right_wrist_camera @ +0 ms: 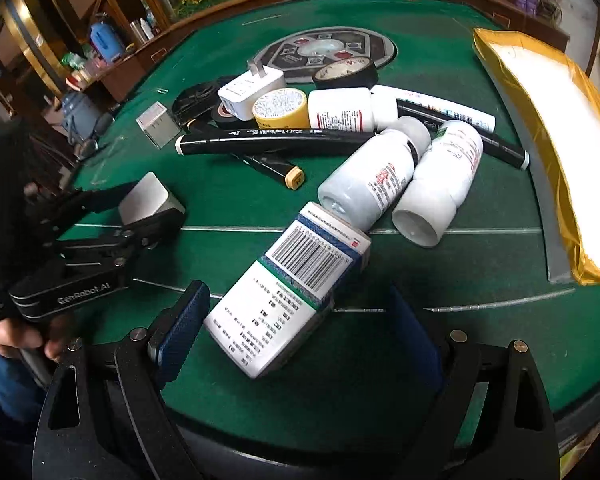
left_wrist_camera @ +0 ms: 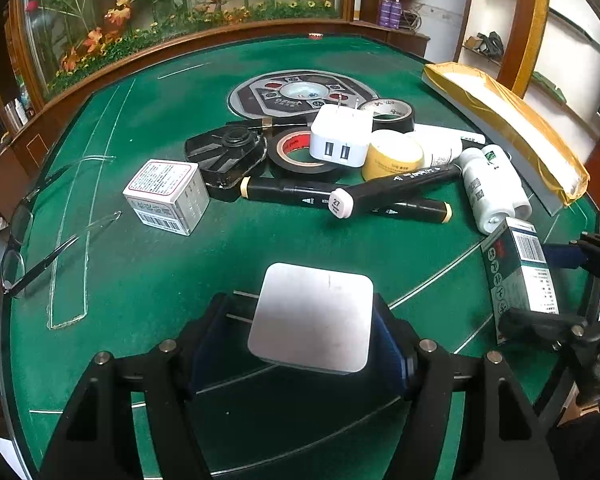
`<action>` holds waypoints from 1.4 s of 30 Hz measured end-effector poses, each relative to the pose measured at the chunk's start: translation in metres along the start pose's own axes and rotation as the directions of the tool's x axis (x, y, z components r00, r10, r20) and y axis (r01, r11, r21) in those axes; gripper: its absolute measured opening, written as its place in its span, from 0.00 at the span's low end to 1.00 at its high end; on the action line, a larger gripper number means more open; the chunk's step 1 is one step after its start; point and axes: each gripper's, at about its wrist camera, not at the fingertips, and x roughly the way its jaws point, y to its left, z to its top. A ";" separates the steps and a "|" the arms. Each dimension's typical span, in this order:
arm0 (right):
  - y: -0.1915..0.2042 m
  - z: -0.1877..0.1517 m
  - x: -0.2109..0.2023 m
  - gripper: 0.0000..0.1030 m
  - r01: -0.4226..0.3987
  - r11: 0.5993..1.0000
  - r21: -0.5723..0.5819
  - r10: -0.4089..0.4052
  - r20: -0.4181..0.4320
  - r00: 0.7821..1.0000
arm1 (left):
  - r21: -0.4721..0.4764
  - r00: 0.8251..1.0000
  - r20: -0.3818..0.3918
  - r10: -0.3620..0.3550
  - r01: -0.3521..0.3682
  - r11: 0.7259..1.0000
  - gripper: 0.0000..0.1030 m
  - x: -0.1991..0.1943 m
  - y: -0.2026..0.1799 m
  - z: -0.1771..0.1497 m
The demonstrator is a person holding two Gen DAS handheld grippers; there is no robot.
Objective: Organize rigid objects
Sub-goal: 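Grasp the flat white charger with the left tool while the right grasps the barcode box, then carry the charger and box into the yellow-rimmed tray and open both tools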
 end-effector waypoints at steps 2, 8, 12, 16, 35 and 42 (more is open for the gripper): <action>-0.001 -0.001 -0.001 0.61 0.021 0.999 -0.025 -0.021 0.015 1.000 | -0.001 1.000 0.000 -0.006 0.006 1.000 0.67 0.000 0.001 -0.001; -0.016 -0.004 -0.009 0.54 0.019 0.997 -0.075 -0.022 -0.035 0.999 | 0.001 1.000 0.001 -0.005 0.005 1.000 0.68 0.000 0.000 -0.003; -0.022 -0.008 -0.019 0.54 0.041 0.994 -0.102 -0.045 -0.035 0.998 | -0.003 1.000 -0.002 0.000 0.000 1.000 0.72 0.000 0.001 -0.004; -0.024 -0.005 -0.025 0.54 0.051 0.995 -0.091 -0.053 -0.017 0.998 | 0.001 1.000 -0.001 -0.003 0.003 1.000 0.69 -0.001 0.000 -0.005; -0.042 -0.002 -0.046 0.34 -0.091 0.996 -0.011 0.091 0.113 0.989 | 0.019 0.995 0.051 -0.087 0.086 0.996 0.66 -0.023 -0.019 0.002; -0.062 -0.006 -0.049 0.34 -0.124 0.991 0.044 0.116 0.149 0.982 | 0.074 0.984 0.084 -0.158 0.152 0.986 0.66 -0.030 -0.056 0.024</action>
